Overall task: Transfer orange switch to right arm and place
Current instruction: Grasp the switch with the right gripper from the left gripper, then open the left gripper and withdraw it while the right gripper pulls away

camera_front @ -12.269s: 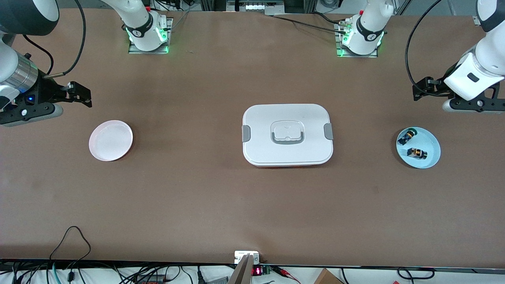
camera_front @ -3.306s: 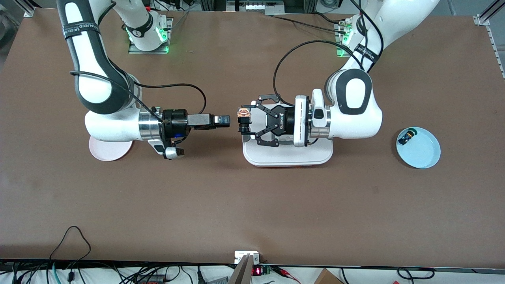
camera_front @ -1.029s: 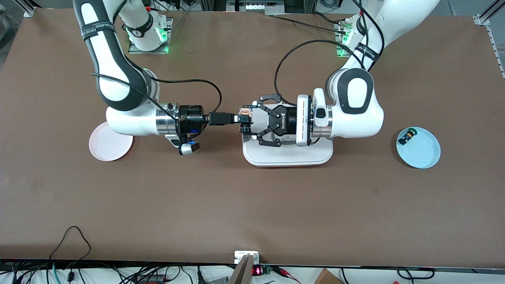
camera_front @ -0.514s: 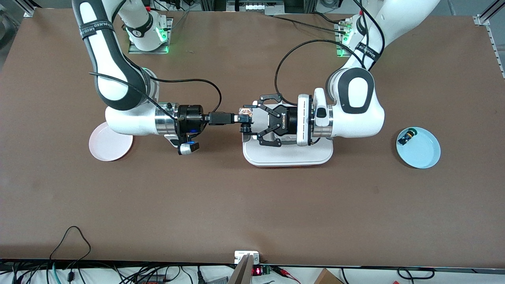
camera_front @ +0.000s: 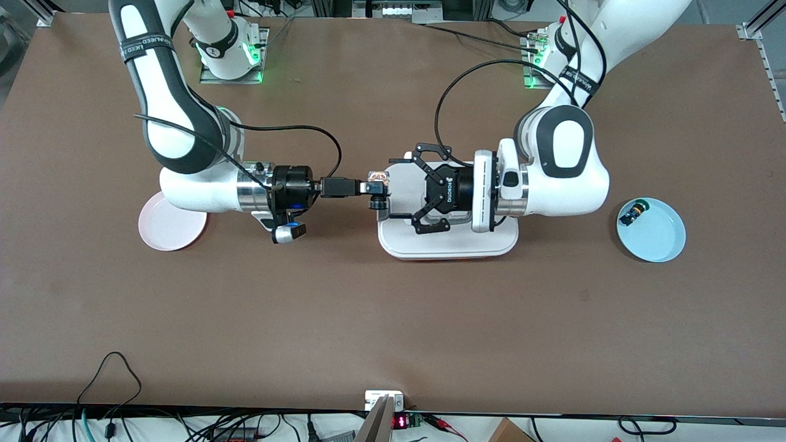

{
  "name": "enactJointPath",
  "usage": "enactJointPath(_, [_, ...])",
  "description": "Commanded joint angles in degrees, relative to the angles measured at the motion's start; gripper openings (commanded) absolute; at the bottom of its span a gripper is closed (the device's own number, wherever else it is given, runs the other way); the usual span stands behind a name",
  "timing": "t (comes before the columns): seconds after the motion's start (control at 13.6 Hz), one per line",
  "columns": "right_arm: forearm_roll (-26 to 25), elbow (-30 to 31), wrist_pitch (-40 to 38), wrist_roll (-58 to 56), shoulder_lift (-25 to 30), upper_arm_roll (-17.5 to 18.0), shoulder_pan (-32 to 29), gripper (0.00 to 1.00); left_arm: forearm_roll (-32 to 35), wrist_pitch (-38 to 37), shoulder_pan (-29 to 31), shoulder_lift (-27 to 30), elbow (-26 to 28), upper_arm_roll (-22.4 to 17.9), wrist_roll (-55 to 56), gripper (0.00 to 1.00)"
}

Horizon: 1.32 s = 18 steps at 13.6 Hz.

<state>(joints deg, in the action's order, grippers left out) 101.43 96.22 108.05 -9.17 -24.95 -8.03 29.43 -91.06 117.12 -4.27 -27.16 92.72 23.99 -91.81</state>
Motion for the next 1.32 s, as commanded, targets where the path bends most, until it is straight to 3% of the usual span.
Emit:
enactJointPath(0.0, [-0.09,0.47,-2.04,-0.85,0.51,0.12,-2.0,0.0,6.2,-6.09,3.81,1.67,0.36,-0.09,7.83,1.0])
enactJointPath(0.22, [-2.01,-0.24,-8.27,-0.76,0.34,-0.06,-5.07,0.0,22.37,-15.31,7.51,1.67,-4.47,-0.09,23.89,1.0])
enactJointPath(0.44, [-8.85,-1.11,-11.44,-0.85,0.34,-0.15,-7.97,0.0,37.83,-25.06,9.53,1.67,-7.55,-0.17,39.8,1.0])
enactJointPath(0.88, [-36.34,-7.44,-21.81,-2.85,0.34,-0.24,-17.46,0.0,65.79,-45.11,10.16,1.84,-20.02,-0.7,75.16,1.0])
enactJointPath(0.96, [-41.09,-8.14,-22.7,-4.7,0.34,-0.24,-19.04,0.0,70.01,-45.14,10.16,3.5,-19.51,-1.4,77.89,1.0])
enactJointPath(1.1, [-51.45,-8.41,-23.06,-9.52,0.86,-0.24,-20.9,0.0,79.85,-44.61,7.37,7.28,-18.11,-7.35,81.6,1.0])
enactJointPath(1.25, [-65.14,-8.41,-22.19,-14.97,1.56,-0.32,-21.87,0.0,87.25,-35.09,4.97,14.46,-8.93,-12.9,87.64,1.0])
